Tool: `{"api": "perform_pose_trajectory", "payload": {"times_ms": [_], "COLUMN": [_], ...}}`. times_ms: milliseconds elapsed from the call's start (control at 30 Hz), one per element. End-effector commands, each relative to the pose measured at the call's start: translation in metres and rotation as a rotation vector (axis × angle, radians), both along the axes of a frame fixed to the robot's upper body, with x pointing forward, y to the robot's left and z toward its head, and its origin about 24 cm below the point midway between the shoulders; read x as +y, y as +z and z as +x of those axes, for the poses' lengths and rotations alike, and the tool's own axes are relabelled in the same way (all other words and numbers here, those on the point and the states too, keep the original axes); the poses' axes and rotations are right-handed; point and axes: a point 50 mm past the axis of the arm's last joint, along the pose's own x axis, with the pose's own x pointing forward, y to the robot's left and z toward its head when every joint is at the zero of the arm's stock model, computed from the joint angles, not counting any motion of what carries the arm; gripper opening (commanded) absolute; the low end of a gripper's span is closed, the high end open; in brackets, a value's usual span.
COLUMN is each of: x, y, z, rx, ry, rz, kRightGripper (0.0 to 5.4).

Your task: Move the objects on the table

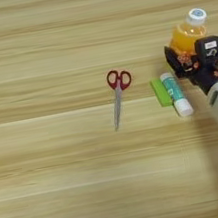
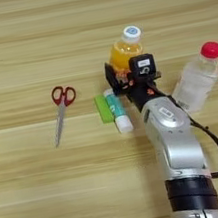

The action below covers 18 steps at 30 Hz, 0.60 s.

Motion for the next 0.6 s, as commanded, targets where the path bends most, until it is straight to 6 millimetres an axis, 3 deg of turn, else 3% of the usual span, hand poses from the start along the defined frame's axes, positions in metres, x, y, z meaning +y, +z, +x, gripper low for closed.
{"api": "perform_pose_trajectory", "payload": {"times_ms": [33,600], "x": [0.025,0.092], "y": [0.049,0.035], "z": [0.011,0.009], "rx": [-0.199,-0.159], "ry": [0.093,0.306], "rz": [-0.015,0.040], "kRightGripper": [3.44,3.44]}}
